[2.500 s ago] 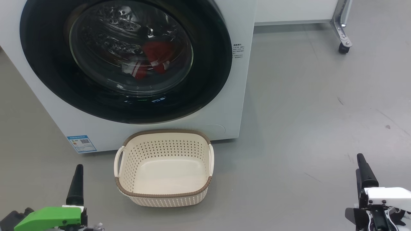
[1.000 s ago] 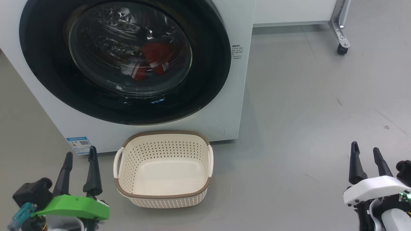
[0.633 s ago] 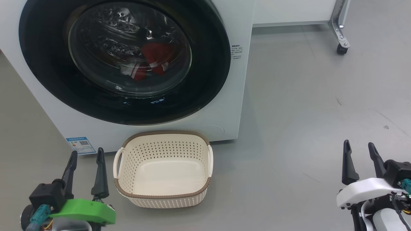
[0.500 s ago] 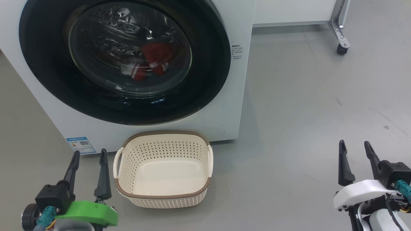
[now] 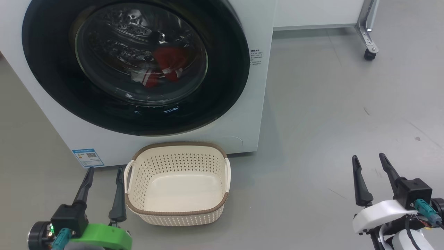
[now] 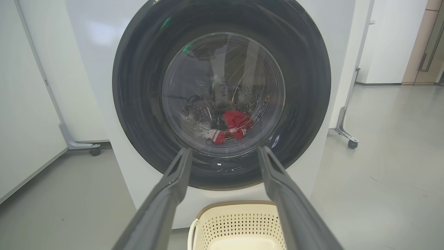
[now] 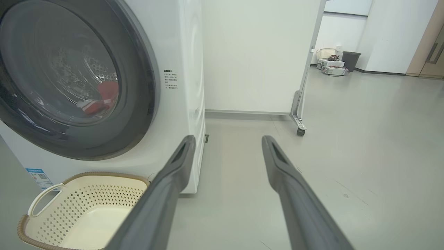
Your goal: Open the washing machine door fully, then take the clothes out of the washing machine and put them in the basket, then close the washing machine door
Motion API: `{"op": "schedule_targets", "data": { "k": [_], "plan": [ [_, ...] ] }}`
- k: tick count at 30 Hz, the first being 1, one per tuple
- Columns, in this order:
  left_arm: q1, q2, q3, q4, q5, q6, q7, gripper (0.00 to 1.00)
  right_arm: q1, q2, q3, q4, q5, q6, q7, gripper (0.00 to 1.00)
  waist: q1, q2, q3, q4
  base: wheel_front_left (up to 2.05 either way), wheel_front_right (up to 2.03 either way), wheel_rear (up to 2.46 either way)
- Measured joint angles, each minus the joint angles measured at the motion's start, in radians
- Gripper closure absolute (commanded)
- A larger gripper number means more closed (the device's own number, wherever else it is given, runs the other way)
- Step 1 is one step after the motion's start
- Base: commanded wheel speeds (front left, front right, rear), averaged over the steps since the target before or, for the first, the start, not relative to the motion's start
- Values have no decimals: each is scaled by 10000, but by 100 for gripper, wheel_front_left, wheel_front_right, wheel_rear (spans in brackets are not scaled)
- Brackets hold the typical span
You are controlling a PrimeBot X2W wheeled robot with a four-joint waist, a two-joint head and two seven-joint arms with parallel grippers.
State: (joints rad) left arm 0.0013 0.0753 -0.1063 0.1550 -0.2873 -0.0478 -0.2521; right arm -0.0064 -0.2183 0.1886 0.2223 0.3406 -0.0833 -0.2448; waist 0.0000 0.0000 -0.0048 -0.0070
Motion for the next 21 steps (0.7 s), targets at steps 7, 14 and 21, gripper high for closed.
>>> {"op": "schedule_targets", "data": {
  "k": [7, 14, 21],
  "plan": [
    [0, -44, 6, 134, 0, 0, 0, 0, 77, 63, -31, 4, 0, -2, 0, 0, 0, 0, -10, 4, 0, 0, 0],
    [0, -75, 13, 303, 0, 2, 0, 0, 98, 134, -113, 2, -4, -75, 0, 0, 0, 0, -14, -3, 0, 0, 0],
    [1, -125, 13, 476, 0, 2, 0, 0, 105, 165, -153, 2, -88, -75, 0, 0, 0, 0, -15, -11, 0, 0, 0]
  ]
}}
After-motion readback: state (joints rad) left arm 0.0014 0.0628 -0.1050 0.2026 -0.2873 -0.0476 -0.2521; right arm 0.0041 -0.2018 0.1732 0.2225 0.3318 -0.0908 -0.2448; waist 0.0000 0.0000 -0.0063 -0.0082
